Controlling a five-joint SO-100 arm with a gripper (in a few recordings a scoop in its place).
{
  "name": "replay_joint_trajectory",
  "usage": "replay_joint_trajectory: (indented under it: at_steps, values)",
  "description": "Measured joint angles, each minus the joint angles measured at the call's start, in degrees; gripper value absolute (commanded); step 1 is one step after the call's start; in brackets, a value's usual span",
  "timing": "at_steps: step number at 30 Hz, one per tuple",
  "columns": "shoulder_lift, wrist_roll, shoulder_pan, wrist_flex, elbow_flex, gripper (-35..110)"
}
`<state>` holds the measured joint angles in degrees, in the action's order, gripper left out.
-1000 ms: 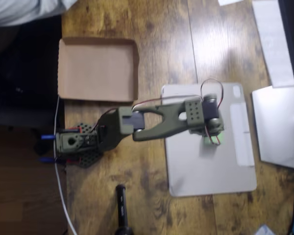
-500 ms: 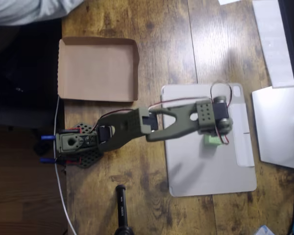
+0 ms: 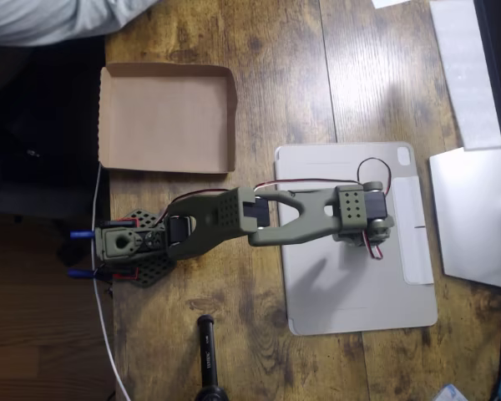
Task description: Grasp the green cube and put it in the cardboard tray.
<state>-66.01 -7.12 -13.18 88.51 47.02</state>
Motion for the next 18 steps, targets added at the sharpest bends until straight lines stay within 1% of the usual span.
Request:
replay_joint_trajectory:
  at_steps: [13, 15, 18]
  values:
    - [-0.79, -0.09, 0.00, -12.39, 10.63, 40]
    - [-1.14, 0.09, 0.00, -13.54, 11.78, 38]
    - [-1.58, -0.62, 0.00, -14.06, 11.95, 32]
